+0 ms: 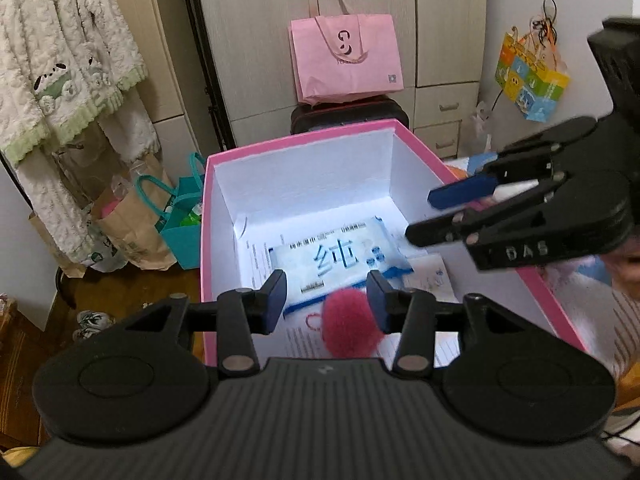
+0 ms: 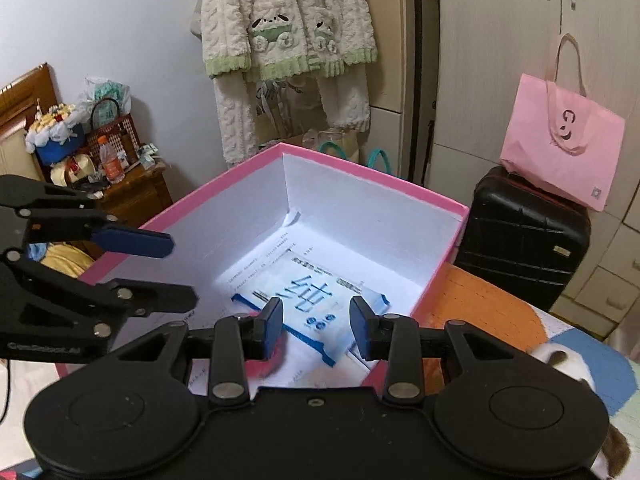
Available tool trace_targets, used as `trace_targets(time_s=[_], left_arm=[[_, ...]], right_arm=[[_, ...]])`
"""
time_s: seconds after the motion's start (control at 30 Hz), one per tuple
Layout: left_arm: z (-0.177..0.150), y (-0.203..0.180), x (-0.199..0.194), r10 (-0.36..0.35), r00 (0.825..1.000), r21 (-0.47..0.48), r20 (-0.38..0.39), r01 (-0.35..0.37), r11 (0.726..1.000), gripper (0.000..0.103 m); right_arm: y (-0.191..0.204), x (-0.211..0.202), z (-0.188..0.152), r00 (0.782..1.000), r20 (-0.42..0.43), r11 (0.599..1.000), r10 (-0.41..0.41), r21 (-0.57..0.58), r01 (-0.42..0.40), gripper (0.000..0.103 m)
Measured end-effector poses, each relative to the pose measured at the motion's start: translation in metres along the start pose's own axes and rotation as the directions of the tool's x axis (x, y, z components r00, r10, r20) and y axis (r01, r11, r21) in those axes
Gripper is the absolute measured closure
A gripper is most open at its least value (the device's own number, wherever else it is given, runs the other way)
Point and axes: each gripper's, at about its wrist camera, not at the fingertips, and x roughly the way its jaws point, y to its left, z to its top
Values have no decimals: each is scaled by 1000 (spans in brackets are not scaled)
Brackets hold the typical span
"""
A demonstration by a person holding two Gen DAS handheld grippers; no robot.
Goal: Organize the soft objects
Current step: 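Withdraw both tools from the box toward the remaining plush toys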
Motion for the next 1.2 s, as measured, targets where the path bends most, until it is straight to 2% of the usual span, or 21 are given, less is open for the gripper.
trace_targets(time_s=[0.17,0.4,0.73,0.87,1.2], left_arm=[[-4,-9,-24,10,1000,39,20,-11,999,59],[-6,-26,-61,14,997,87,74,-20,996,52],[-11,-50,-105,-39,992,129,121,23,991,47],[-15,-66,-116,-79,990,156,120,60,986,47],[-23,-118,-119,-169,981,244,98,141,959,47]], right_arm=[[7,-21,-5,1000,5,999,-6,-33,7,61],[33,-58,-14,1000,25,991,-2,-131,5,61],[44,-128,-31,996,86,985,-22,-167,36,57],[26,-162,-53,984,170,995,-48,-78,62,57],[-14,-218,-114,957,220,982,-188,78,175,55]])
